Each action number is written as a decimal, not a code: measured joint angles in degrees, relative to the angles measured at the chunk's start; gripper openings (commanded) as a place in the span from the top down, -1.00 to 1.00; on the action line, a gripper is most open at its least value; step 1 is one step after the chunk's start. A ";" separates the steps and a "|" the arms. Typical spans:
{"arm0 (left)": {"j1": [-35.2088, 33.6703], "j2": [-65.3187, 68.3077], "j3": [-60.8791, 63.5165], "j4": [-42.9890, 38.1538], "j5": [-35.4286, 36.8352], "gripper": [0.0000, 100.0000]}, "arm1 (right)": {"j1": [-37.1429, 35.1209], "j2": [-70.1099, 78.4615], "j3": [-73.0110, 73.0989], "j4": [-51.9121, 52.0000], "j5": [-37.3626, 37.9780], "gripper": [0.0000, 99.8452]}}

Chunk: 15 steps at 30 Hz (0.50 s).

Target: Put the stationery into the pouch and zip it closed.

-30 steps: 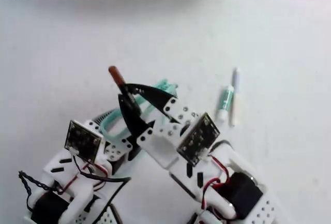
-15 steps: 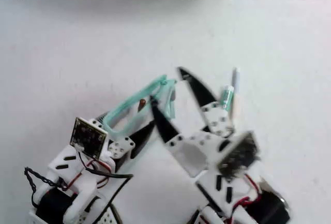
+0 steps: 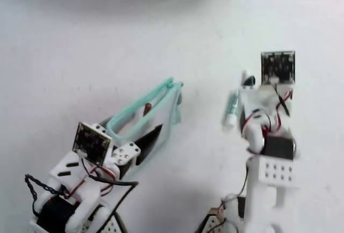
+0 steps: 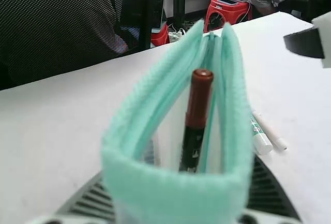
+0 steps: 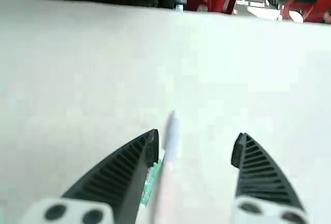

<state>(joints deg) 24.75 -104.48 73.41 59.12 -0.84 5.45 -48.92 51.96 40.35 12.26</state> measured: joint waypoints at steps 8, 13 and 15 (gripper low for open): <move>0.00 0.00 0.00 0.00 0.00 0.52 | -0.79 30.51 -8.79 -1.76 0.00 0.72; 0.00 0.00 0.00 0.00 0.00 0.52 | -0.79 46.86 -19.69 4.48 -0.79 0.72; 0.00 0.00 0.00 0.00 0.00 0.52 | -0.70 50.99 -23.56 7.03 -2.46 0.72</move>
<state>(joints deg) 24.75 -104.48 73.41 59.12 -0.84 4.75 2.07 28.40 47.38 9.80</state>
